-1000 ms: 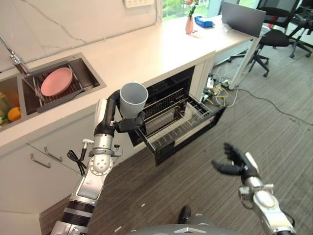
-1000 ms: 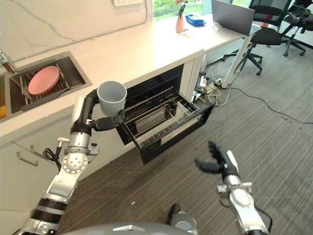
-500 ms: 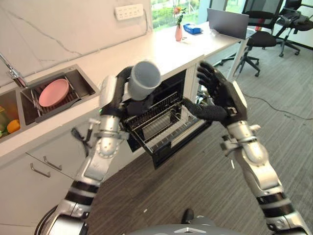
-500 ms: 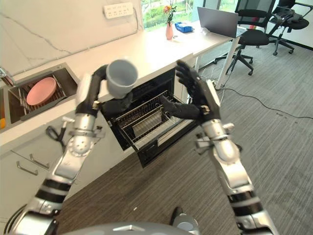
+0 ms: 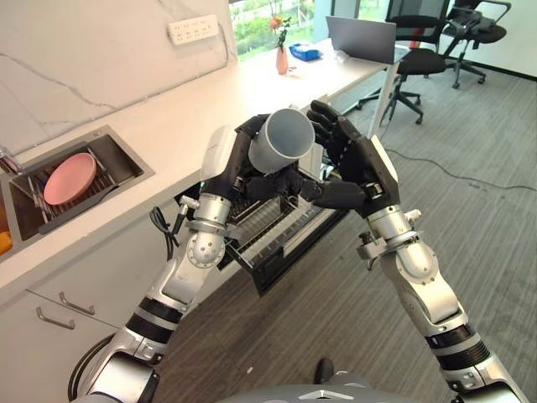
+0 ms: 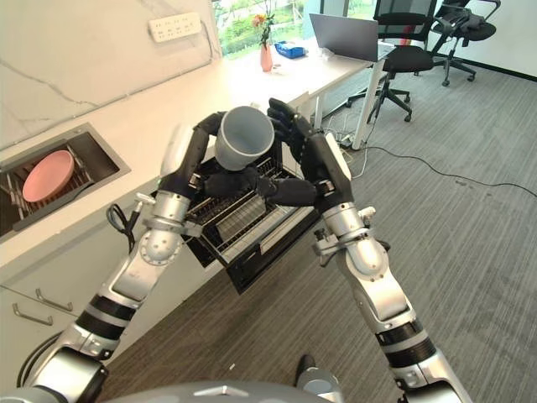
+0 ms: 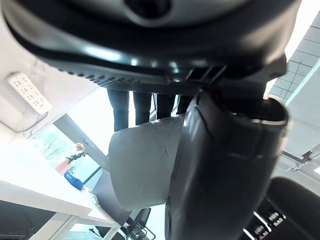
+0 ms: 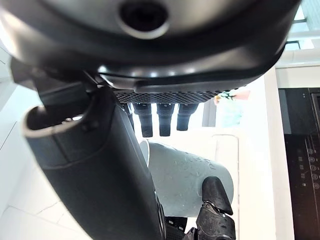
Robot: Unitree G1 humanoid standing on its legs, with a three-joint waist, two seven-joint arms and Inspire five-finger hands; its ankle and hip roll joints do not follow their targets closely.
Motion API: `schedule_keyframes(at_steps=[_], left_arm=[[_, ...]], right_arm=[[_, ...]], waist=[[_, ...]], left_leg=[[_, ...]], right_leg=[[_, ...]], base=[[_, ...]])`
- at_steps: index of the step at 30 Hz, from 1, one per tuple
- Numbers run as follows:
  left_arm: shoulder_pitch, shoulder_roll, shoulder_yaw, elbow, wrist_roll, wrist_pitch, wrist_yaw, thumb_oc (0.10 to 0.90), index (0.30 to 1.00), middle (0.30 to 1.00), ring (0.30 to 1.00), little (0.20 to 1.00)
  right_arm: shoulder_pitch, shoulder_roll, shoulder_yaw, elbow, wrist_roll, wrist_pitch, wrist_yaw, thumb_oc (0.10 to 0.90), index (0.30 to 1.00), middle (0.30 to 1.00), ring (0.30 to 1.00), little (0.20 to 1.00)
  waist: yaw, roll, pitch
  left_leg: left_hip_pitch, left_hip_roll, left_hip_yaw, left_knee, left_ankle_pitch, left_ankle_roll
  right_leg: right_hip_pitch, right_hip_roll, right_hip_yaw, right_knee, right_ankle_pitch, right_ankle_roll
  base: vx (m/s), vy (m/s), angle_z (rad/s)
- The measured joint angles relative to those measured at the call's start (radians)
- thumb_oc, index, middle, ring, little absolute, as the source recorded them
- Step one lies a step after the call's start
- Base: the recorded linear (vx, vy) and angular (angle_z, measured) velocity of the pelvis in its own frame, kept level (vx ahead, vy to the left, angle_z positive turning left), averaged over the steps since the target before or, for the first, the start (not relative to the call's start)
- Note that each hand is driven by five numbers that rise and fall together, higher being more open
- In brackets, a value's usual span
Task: Place the dishes in the dishwasher.
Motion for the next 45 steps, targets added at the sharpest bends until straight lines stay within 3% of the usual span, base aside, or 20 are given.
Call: schedule_keyframes(at_steps=[3,9,10,11,12,29,30,31,37,45], left_arm=[[0.007,-0.041,-0.042,0.001,0.043,0.015,0.040,0.400,0.300,0.300,0.300,0.300],[0.007,-0.047,-0.084,0.008,0.080,0.038,0.077,0.400,0.300,0.300,0.300,0.300],[0.007,-0.049,-0.090,0.013,0.080,0.039,0.083,0.400,0.300,0.300,0.300,0.300],[0.009,-0.062,-0.092,0.026,0.078,0.038,0.084,0.400,0.300,0.300,0.300,0.300],[0.010,-0.075,-0.092,0.041,0.078,0.038,0.085,0.400,0.300,0.300,0.300,0.300],[0.010,-0.063,-0.111,0.076,0.077,0.041,0.074,0.400,0.300,0.300,0.300,0.300],[0.010,-0.063,-0.110,0.077,0.074,0.041,0.074,0.425,0.338,0.338,0.338,0.338],[0.011,-0.063,-0.111,0.077,0.074,0.041,0.073,0.800,0.900,0.900,0.900,0.900],[0.013,-0.078,-0.117,0.078,0.022,0.033,0.075,0.800,0.900,0.900,0.900,0.900],[0.098,-0.085,-0.123,0.079,-0.012,0.019,0.073,0.800,0.900,0.900,0.900,0.900]], right_arm=[[0.016,0.037,0.001,0.009,-0.011,0.000,-0.054,0.800,0.900,0.900,0.900,0.900],[0.022,0.042,0.055,0.013,-0.022,0.000,-0.115,0.800,0.900,0.900,0.900,0.900],[0.020,0.038,0.067,0.013,-0.022,0.000,-0.126,0.591,0.587,0.587,0.587,0.587],[0.020,0.032,0.072,0.014,-0.027,0.004,-0.135,0.435,0.352,0.352,0.352,0.352],[0.020,0.028,0.074,0.021,-0.042,0.006,-0.140,0.400,0.300,0.300,0.300,0.300],[0.039,-0.001,0.077,0.057,-0.158,0.024,-0.171,0.400,0.300,0.300,0.300,0.300],[0.047,0.015,0.075,0.056,-0.157,0.024,-0.182,0.400,0.300,0.300,0.300,0.300],[0.048,0.014,0.075,0.056,-0.157,0.024,-0.185,0.400,0.300,0.300,0.300,0.300],[0.049,0.017,0.072,0.051,-0.157,0.024,-0.205,0.400,0.300,0.300,0.300,0.300],[0.063,0.030,-0.037,0.031,-0.219,0.018,-0.280,0.400,0.300,0.300,0.300,0.300]], waist=[[0.002,0.003,0.002],[0.008,0.004,0.002],[0.011,0.003,0.002],[0.014,0.003,0.002],[0.017,0.003,0.002],[0.038,-0.010,0.011],[0.038,-0.010,0.011],[0.038,-0.011,0.013],[0.039,-0.008,0.027],[0.046,0.007,0.047]], left_leg=[[0.000,0.000,0.000,-0.002,0.000,0.000],[0.001,0.000,0.000,-0.004,0.000,0.000],[0.000,0.000,-0.001,-0.004,0.000,0.000],[0.000,0.000,-0.004,-0.006,0.000,0.000],[0.000,0.000,-0.007,-0.007,0.000,0.000],[0.001,0.000,-0.033,-0.014,-0.001,-0.004],[0.001,0.000,-0.033,-0.016,-0.001,-0.004],[0.006,0.000,-0.033,-0.017,-0.001,-0.004],[0.016,-0.001,-0.035,-0.022,-0.001,-0.004],[0.022,-0.001,-0.039,-0.025,-0.001,-0.004]], right_leg=[[0.000,0.001,0.000,0.000,0.001,0.001],[0.000,0.001,0.001,0.001,0.001,0.000],[0.000,0.001,0.000,0.002,0.002,0.000],[0.001,0.000,-0.003,0.001,0.002,0.000],[0.002,-0.001,-0.006,0.001,0.002,0.000],[0.021,-0.003,-0.033,-0.008,0.004,0.002],[0.022,-0.002,-0.034,-0.010,0.004,0.002],[0.028,-0.002,-0.035,-0.013,0.004,0.002],[0.040,-0.001,-0.039,-0.019,0.004,0.002],[0.057,-0.001,-0.050,-0.030,0.005,0.004]], base=[[0.00,0.000,0.00],[0.00,0.000,0.00],[-0.01,-0.022,0.04],[-0.01,-0.017,0.07],[0.00,-0.007,0.08],[0.00,0.002,0.04],[0.00,0.000,0.00],[0.00,0.000,0.00],[0.00,0.002,0.01],[0.00,0.000,0.03]])
